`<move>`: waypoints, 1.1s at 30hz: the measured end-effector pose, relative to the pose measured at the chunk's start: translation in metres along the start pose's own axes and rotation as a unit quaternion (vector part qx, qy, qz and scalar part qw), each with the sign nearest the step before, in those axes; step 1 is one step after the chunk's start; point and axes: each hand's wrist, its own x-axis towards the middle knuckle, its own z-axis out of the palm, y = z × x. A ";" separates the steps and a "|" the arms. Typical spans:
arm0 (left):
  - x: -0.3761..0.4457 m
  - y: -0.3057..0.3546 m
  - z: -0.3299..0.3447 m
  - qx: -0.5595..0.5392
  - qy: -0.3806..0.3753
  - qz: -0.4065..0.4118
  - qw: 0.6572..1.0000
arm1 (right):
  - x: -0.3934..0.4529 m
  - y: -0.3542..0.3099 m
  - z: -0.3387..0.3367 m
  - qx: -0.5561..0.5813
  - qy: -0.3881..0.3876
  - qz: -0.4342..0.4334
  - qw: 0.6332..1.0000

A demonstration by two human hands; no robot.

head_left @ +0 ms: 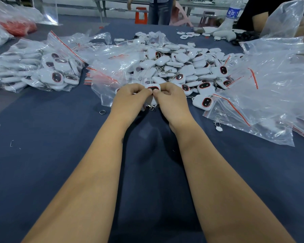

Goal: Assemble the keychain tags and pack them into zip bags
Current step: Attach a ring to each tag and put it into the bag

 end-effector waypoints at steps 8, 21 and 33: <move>-0.002 0.004 -0.001 -0.010 -0.003 -0.003 1.000 | -0.002 -0.003 0.001 0.034 0.004 0.007 0.999; -0.003 0.004 0.000 -0.008 0.019 -0.001 1.000 | -0.002 -0.002 -0.001 0.076 -0.020 -0.018 0.997; -0.003 0.004 0.000 0.030 0.026 -0.004 0.999 | -0.005 -0.003 -0.001 0.062 -0.023 -0.018 0.998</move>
